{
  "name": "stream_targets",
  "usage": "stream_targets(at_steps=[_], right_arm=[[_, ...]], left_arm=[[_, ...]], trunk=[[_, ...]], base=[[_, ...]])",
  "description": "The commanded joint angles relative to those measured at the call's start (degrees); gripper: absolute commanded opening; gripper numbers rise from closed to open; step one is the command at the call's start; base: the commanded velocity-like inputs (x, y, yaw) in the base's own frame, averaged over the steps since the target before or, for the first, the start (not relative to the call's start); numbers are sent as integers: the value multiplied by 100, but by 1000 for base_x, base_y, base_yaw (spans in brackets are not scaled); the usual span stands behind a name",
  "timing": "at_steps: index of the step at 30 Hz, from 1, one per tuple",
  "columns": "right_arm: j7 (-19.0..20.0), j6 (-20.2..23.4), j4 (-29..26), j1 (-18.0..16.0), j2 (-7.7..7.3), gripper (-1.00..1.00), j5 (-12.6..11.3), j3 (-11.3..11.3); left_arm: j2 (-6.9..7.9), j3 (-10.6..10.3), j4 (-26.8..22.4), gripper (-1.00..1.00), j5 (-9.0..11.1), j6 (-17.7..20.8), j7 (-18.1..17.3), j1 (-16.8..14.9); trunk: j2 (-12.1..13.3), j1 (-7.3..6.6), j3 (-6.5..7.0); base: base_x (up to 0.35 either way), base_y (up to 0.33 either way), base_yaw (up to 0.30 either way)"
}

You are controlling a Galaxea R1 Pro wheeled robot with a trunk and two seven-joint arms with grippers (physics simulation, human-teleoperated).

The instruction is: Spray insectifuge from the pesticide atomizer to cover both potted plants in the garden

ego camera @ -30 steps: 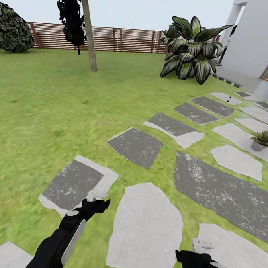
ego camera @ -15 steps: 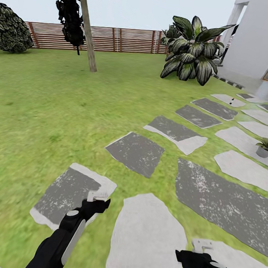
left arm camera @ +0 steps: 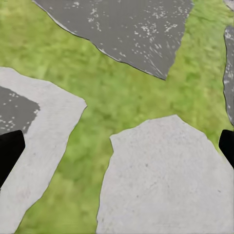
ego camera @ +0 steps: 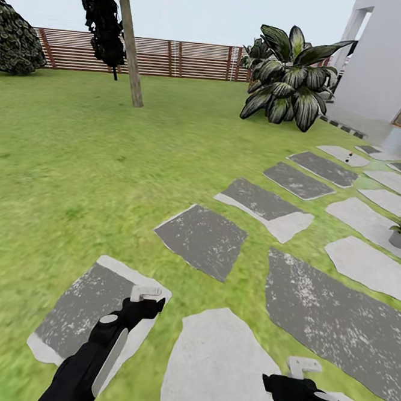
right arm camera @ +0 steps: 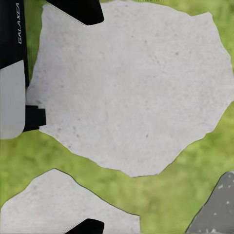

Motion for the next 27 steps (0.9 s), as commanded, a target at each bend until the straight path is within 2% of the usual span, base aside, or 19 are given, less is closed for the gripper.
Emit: stream_targets(at_steps=[1, 27], right_arm=[[4, 25, -8, -1, -1, 100, 2, 0], [4, 25, -8, -3, -2, 100, 1, 0]], left_arm=[[-1, 3, -8, 100, 51, 32, 1, -2], [-1, 3, -5, 100, 51, 32, 1, -2]], trunk=[[-2, 4, -4], [-2, 4, -4]], base=[[340, 0, 0], [340, 0, 0]])
